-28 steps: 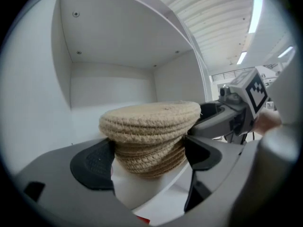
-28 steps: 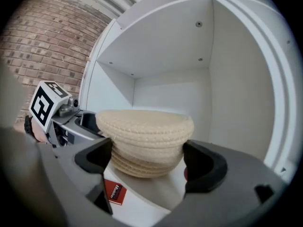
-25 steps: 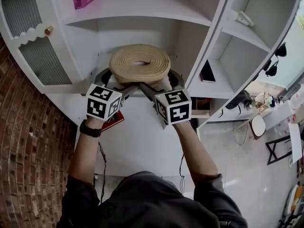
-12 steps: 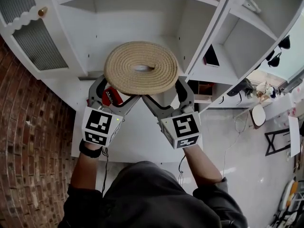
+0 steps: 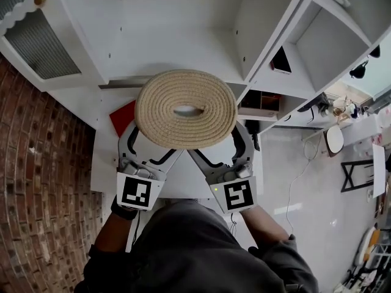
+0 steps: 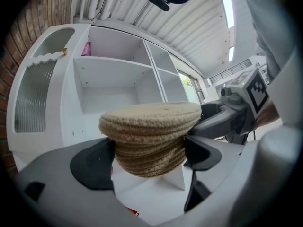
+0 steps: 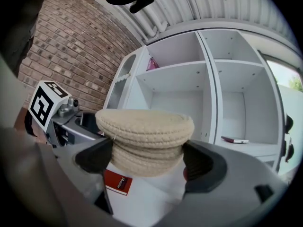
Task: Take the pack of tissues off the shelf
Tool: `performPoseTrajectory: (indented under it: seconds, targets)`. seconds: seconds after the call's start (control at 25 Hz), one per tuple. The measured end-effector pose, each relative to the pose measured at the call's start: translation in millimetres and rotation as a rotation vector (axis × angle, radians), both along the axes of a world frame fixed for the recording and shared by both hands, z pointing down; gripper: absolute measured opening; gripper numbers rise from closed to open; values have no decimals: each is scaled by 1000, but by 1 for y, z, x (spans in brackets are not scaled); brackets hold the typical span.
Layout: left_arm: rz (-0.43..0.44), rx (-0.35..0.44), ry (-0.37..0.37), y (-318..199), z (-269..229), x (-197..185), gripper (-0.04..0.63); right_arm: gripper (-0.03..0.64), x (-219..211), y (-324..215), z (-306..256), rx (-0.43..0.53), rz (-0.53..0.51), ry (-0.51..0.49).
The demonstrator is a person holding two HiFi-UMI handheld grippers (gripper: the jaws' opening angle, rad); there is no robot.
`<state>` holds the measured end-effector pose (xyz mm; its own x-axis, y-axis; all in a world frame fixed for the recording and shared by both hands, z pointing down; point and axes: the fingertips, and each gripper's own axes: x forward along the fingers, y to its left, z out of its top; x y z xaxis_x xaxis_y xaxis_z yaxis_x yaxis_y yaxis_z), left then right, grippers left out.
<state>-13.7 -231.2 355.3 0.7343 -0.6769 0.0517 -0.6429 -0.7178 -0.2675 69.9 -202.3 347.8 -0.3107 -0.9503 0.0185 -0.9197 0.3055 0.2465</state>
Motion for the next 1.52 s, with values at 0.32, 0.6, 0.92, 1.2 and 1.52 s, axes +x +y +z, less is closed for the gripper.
performPoseTrajectory:
  seconds: [0.32,0.6,0.92,1.2,1.52]
  targets:
    - [4,-65,-15,-9,86,9,468,476,10,-8,87,-59,7,26]
    - [1,-169,-42,-42,177,21,468,476,22,-41,179,-147,21,-29]
    - [-6,-310,-98,-83,294,27,468,476,29,-81,293,-297,22,-67]
    - [9,-426,-150,-110,383,34,469,476,36,-110,382,-426,49,-138]
    - [23,-520,-236,-136,453,45,469,476,47,-135,449,-554,87,-163]
